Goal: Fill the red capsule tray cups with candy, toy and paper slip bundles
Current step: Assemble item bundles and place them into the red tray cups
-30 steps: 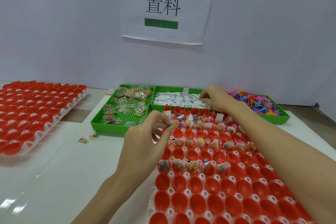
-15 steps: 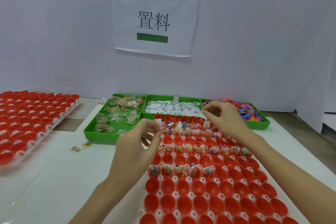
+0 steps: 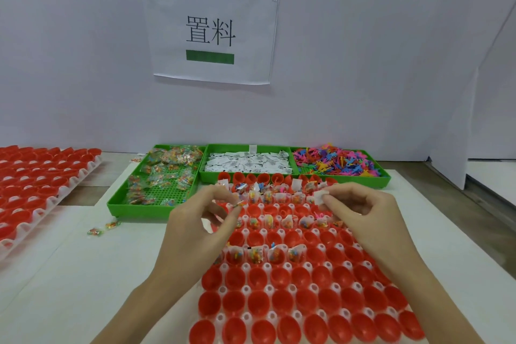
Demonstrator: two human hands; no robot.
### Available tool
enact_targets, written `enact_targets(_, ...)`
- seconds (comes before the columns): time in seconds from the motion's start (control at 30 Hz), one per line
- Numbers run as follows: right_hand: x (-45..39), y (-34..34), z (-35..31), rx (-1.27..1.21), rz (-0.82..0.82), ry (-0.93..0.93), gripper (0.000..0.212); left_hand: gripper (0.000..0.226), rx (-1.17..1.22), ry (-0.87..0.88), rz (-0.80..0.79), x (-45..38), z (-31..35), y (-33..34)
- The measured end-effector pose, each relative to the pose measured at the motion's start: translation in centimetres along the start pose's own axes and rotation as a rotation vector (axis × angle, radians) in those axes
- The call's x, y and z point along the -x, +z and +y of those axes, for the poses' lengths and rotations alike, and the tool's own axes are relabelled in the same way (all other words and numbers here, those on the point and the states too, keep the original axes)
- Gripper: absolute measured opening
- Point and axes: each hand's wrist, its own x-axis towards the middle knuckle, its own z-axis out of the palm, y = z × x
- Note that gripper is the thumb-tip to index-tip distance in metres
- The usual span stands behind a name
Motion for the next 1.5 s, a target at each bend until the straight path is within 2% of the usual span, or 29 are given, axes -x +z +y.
enact_targets(0.2, 0.3, -0.3, -0.2, -0.008, -0.003, -0.001, 0.013, 0.028, 0.045, 0.001, -0.034, 0.4, 0.3, 0.5)
enact_targets(0.33, 0.5, 0.0, 0.1, 0.001, 0.029, 0.013, 0.012, 0.04, 0.102, -0.004, -0.09, 0.7, 0.5, 0.8)
enact_targets(0.47, 0.7, 0.4, 0.0, -0.04, 0.031, 0.022, 0.013, 0.026, 0.11, -0.006, -0.111, 0.8, 0.8, 0.9)
enact_targets(0.57, 1.1, 1.1, -0.4, -0.072, -0.013, 0.014, 0.011, 0.015, 0.209, -0.053, -0.139, 0.9, 1.0, 0.9)
enact_targets(0.73, 2.2, 2.7, -1.0, -0.079, -0.123, -0.041, 0.011, 0.029, 0.37, -0.144, -0.216, 1.0, 1.7, 0.9)
enact_targets(0.87, 2.8, 3.6, -1.4, -0.052, -0.194, -0.085, 0.009, 0.028, 0.33, -0.168, -0.284, 1.1, 1.7, 1.2)
enact_targets(1.13, 3.3, 4.1, -2.0, -0.108, -0.288, -0.065, 0.013, 0.023, 0.294, -0.161, -0.283, 1.0, 1.9, 1.1)
enact_targets(1.23, 3.3, 4.1, -2.0, -0.1, -0.309, -0.056, 0.014, 0.027, 0.246, -0.107, -0.301, 0.9, 1.9, 0.8)
enact_targets(1.33, 3.6, 4.3, -1.9, -0.021, -0.311, -0.092, 0.016, 0.026, 0.09, 0.038, -0.292, 0.7, 1.8, 0.3)
enact_targets(1.5, 3.9, 4.6, -1.9, 0.084, -0.298, -0.168, 0.017, 0.013, -0.057, 0.211, -0.264, 0.4, 1.8, 0.0)
